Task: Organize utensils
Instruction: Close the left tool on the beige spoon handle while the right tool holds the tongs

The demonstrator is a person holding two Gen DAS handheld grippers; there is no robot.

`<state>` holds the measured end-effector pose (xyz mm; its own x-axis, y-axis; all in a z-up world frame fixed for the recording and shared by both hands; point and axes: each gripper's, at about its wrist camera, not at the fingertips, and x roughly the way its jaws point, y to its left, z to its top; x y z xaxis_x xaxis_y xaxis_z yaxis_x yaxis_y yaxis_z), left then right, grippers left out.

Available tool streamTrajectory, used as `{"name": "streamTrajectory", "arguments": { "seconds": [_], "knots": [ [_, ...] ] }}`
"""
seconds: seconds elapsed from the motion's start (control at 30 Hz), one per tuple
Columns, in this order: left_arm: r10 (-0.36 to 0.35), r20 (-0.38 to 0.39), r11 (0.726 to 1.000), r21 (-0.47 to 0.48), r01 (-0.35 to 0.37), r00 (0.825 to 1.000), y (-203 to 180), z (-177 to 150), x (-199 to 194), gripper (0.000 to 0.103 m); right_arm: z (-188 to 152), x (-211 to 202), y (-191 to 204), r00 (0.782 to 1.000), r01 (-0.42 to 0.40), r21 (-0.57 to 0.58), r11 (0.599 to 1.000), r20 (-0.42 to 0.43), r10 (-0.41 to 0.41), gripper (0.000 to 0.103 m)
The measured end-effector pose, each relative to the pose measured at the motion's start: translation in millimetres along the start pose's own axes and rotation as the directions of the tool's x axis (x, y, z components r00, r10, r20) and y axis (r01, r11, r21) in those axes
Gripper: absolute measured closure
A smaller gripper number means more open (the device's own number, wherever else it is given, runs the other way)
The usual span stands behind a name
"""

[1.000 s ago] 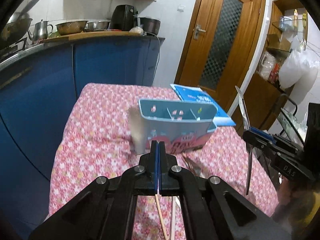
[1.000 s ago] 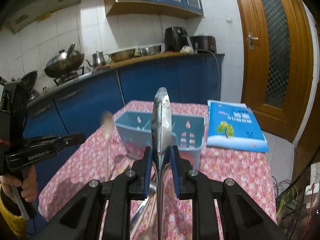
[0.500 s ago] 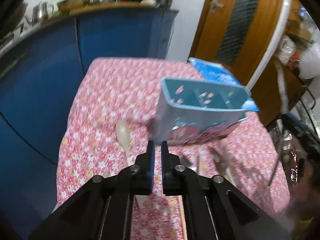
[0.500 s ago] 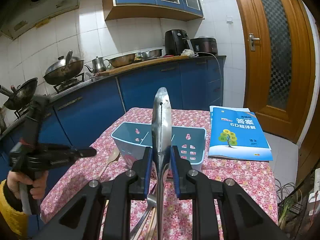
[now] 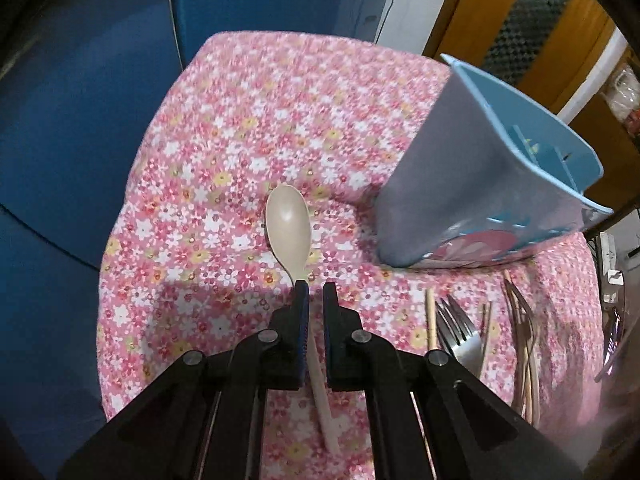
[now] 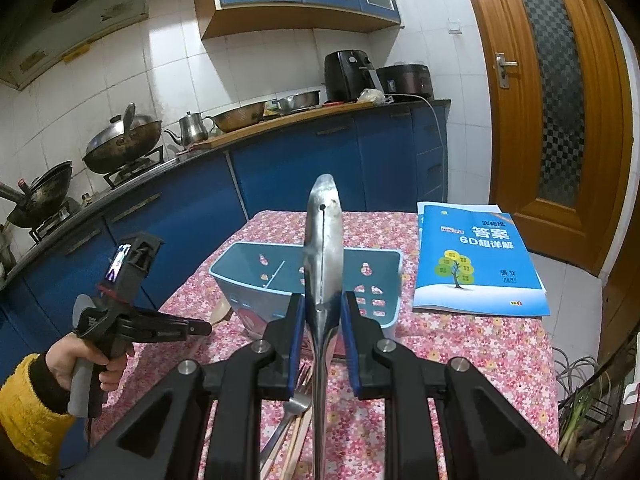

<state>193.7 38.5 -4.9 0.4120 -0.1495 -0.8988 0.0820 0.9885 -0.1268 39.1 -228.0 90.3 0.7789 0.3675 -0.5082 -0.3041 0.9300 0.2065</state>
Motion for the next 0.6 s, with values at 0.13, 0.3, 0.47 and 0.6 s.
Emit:
{"name": "streamTrajectory", "arguments": {
  "seconds": [0.13,0.3,0.47,0.6],
  "knots": [
    [0.020,-0.010,1.000,-0.003,-0.020,1.000,-1,6,3,0.099,-1,4,-5,1.000,-0.001,0.011,1.000,-0.009,0.001,0.082],
    [0.033,-0.063,0.999,-0.002,-0.033,0.997,0,13,6,0.089,-2,8,-11,1.000,-0.006,0.019,1.000,-0.023,0.007,0.082],
    [0.069,-0.132,0.997,0.023,-0.067,0.989,-1,18,9,0.077,-2,9,-15,1.000,-0.008,0.021,1.000,-0.029,0.009,0.082],
    [0.058,-0.208,0.998,0.036,-0.051,0.976,-5,23,21,0.077,-2,11,-19,0.999,-0.014,0.029,0.999,-0.035,0.015,0.082]
  ]
}}
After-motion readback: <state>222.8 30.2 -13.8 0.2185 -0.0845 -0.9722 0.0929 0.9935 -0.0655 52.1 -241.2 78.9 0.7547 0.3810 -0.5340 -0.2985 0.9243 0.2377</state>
